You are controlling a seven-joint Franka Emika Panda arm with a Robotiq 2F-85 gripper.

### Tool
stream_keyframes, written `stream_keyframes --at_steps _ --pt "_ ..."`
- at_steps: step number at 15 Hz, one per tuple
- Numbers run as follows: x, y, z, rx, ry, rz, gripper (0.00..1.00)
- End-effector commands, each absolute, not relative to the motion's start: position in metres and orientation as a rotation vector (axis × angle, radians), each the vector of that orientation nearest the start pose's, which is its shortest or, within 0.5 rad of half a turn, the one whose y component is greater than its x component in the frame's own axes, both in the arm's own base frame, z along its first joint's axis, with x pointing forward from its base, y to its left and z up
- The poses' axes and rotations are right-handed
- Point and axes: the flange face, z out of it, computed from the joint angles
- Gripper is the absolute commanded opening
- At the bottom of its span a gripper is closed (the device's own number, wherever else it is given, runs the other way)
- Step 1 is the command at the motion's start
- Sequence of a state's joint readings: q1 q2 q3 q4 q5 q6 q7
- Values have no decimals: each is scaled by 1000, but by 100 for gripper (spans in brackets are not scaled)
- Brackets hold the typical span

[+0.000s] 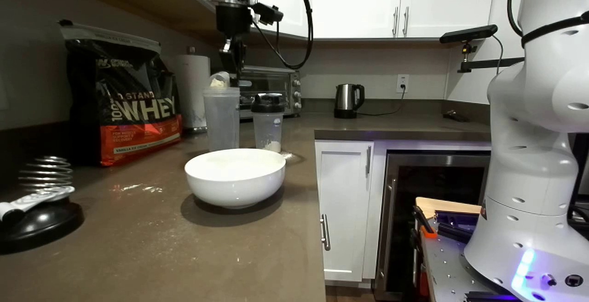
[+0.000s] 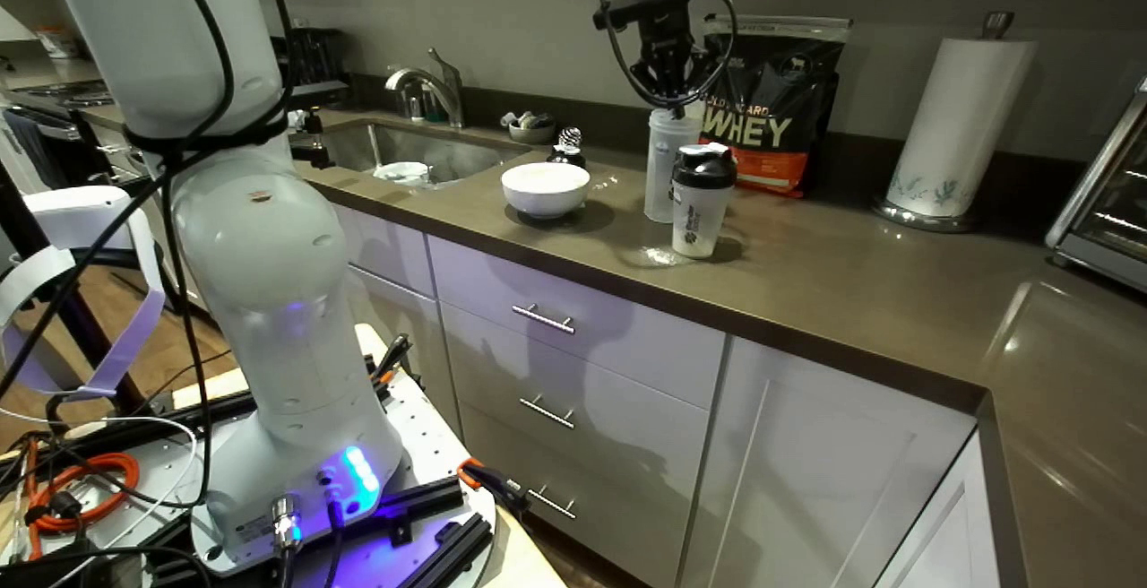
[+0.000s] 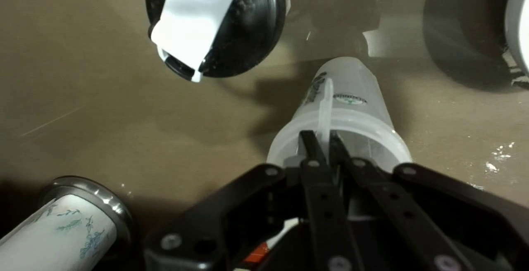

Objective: Get one scoop of the contents in the white bowl and put in the open clear cup

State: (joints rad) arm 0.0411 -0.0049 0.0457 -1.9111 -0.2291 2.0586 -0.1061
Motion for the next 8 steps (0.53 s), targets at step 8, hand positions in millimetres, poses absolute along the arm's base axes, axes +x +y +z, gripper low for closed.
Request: stream_keyframes --at_steps 8 --pt "555 50 526 -3381 -514 -358 2"
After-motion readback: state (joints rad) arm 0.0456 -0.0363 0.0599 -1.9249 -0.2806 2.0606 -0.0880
